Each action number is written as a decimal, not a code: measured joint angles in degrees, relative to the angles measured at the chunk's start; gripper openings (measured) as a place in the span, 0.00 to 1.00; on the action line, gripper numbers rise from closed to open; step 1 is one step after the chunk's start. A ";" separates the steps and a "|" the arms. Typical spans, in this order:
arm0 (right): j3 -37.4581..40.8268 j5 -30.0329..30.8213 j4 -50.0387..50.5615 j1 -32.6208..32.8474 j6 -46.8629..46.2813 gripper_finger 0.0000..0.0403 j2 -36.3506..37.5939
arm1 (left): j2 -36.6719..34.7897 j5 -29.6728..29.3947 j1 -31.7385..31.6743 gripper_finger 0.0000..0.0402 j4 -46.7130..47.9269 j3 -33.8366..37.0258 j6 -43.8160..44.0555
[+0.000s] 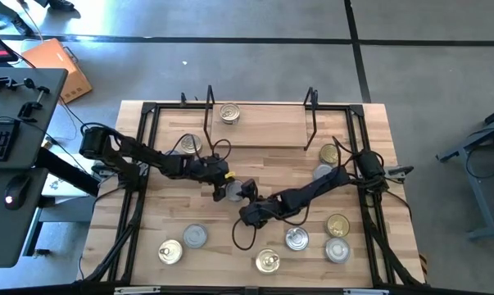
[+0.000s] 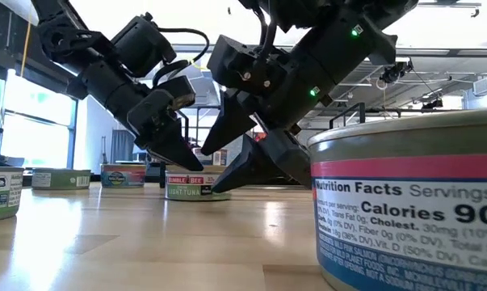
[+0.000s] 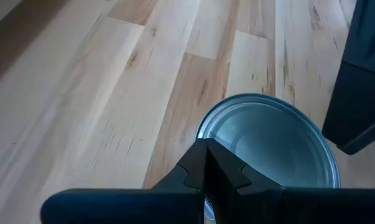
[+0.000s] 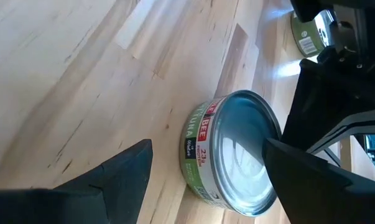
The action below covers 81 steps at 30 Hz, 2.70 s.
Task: Stack canned seafood by type on shelf
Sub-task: Put the green tuna can on the shelf
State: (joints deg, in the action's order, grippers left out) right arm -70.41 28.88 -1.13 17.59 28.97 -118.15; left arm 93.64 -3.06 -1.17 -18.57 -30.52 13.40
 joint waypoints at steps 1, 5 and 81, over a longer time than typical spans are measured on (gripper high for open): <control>0.00 0.00 0.00 -0.16 0.00 0.74 0.00 | 0.01 0.25 -0.08 0.00 0.00 0.00 0.02; 0.00 0.04 0.00 -0.75 0.00 0.74 0.00 | 0.05 0.74 -0.63 0.00 -0.02 0.04 0.01; -0.02 12.87 9.14 -36.88 5.10 0.31 7.26 | -24.16 -23.16 15.45 0.00 10.82 3.58 -6.13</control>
State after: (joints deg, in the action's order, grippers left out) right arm -70.43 41.76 8.01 -19.29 34.07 -110.89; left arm 69.47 -26.22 14.28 -7.75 -26.94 7.27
